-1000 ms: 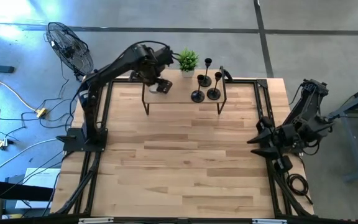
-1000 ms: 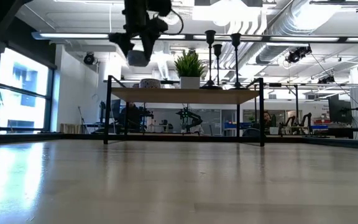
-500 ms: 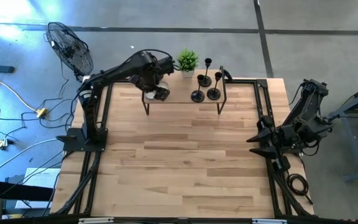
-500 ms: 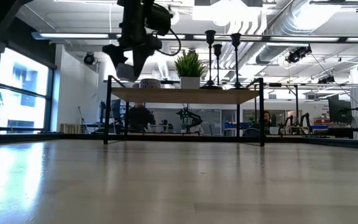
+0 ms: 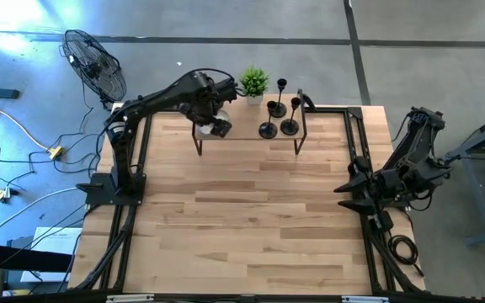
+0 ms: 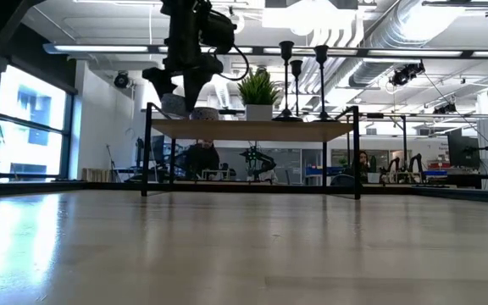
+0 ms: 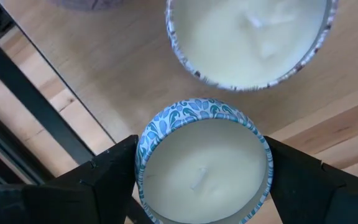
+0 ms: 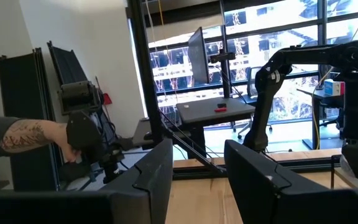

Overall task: Pick & Place candle stick holders
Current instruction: Put the blue candle on the shelf

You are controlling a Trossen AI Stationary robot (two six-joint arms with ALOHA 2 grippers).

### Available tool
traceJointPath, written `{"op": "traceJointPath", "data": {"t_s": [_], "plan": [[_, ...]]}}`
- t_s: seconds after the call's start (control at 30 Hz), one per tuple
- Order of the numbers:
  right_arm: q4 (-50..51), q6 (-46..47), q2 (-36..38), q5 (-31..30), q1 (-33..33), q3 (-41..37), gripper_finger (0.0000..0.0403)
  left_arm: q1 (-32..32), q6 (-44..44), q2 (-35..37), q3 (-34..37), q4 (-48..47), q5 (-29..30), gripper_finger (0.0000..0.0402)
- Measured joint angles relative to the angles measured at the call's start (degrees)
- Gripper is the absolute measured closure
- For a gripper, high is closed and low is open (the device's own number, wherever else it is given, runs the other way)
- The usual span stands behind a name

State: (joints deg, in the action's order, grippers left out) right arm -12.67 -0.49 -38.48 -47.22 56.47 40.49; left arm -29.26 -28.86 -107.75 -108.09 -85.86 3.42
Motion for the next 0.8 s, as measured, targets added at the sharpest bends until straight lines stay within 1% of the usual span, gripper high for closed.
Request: {"op": "traceJointPath", "data": {"t_s": [0.37,0.47,0.53,0.67,0.8], "plan": [[0.02,0.00,0.00,-0.02,0.00,0.00,0.0263,0.00,1.52,-0.10,0.00,3.18,0.00,0.0112],[0.04,0.00,0.00,0.00,0.00,0.00,0.0263,0.00,1.61,-0.21,0.00,3.26,-1.34,0.0112],[0.07,0.00,0.00,0.00,0.00,0.00,0.0263,0.00,1.62,-0.20,0.00,3.42,-1.71,0.0101],[0.19,0.00,0.00,-0.01,0.00,0.00,0.0263,0.02,1.61,-0.21,0.00,3.31,-1.38,0.0068],[0.22,0.00,-0.02,0.00,0.00,0.00,0.0263,0.02,1.65,-0.21,-0.01,3.33,-0.59,0.0061]]}}
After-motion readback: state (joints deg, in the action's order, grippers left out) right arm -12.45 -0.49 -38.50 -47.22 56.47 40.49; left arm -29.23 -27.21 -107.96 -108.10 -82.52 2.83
